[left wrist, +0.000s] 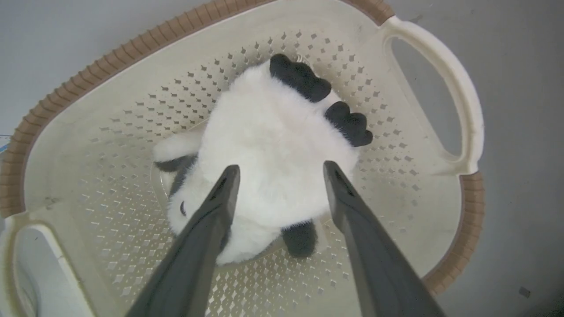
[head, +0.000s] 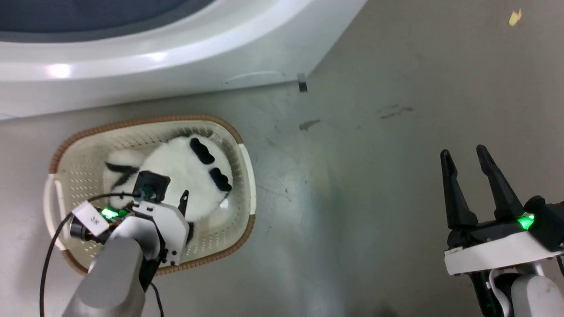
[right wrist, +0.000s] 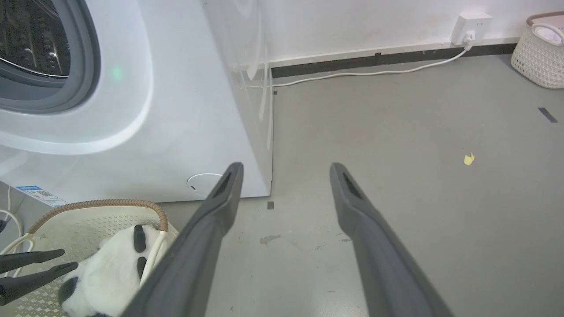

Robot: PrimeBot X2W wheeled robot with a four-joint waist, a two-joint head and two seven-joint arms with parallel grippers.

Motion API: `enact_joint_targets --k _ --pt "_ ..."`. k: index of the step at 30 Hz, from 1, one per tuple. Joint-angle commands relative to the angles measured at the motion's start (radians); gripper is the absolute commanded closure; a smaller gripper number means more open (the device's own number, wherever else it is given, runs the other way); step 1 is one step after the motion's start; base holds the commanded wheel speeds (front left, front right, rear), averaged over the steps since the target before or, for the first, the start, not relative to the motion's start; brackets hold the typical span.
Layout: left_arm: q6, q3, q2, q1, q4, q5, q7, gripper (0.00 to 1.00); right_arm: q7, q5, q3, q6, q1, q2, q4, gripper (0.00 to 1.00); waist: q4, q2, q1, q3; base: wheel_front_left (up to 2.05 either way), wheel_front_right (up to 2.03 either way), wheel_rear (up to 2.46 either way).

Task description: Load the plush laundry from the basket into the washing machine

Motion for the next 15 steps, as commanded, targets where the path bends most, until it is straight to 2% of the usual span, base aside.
enact_joint_targets --k 1,10,15 --pt "-0.006 -0.016 0.016 -0.036 0.029 -0.008 0.008 0.0 -0.011 0.015 0.008 -0.001 -0.018 0.001 0.002 0.0 -0.011 -0.0001 -0.0001 0.026 0.0 0.0 0.0" --pt "-0.014 -0.087 0.052 -0.124 0.127 -0.023 0.041 0.0 -0.027 0.043 0.015 -0.001 -0.015 0.001 0.01 0.0 -0.033 -0.0001 -0.0001 0.1 0.0 0.0 0.0" --pt "-0.021 -0.162 0.075 -0.215 0.189 -0.027 0.081 0.0 -0.04 0.077 0.005 -0.001 -0.025 0.001 -0.003 0.0 -0.044 -0.0001 -0.0001 0.159 0.0 0.0 0.0"
